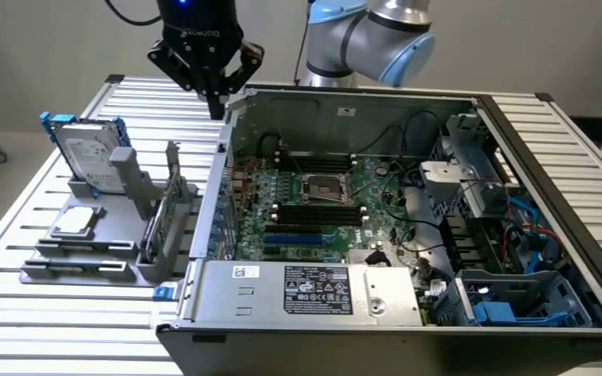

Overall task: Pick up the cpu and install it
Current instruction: 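Reach for the cpu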

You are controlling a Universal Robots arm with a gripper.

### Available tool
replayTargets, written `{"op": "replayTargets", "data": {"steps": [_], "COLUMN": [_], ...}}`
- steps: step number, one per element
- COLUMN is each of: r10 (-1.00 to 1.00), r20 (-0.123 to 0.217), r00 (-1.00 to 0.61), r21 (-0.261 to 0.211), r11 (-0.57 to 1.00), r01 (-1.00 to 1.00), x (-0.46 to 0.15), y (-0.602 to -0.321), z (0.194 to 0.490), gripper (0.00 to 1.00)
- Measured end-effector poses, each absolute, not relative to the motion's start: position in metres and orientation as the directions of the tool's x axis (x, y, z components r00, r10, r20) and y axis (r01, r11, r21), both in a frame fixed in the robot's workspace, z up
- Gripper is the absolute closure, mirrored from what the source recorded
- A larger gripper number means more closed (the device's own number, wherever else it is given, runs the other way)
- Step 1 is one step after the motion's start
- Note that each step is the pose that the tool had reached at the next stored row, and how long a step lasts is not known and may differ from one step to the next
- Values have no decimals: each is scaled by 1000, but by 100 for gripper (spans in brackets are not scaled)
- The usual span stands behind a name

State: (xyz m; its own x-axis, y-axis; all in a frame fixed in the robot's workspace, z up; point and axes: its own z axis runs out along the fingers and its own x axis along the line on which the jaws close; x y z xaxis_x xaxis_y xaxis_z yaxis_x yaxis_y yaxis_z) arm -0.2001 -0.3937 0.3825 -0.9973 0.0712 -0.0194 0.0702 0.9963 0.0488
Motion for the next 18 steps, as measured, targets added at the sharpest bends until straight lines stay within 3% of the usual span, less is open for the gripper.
{"op": "replayTargets", "data": {"steps": [18], "r10": [71], "r20": [-20], "r00": [-997], "r21": [42], "r11": [997], "r01": [70], "x": [-282], "y": [-376], "z": [373], "gripper": [89]}}
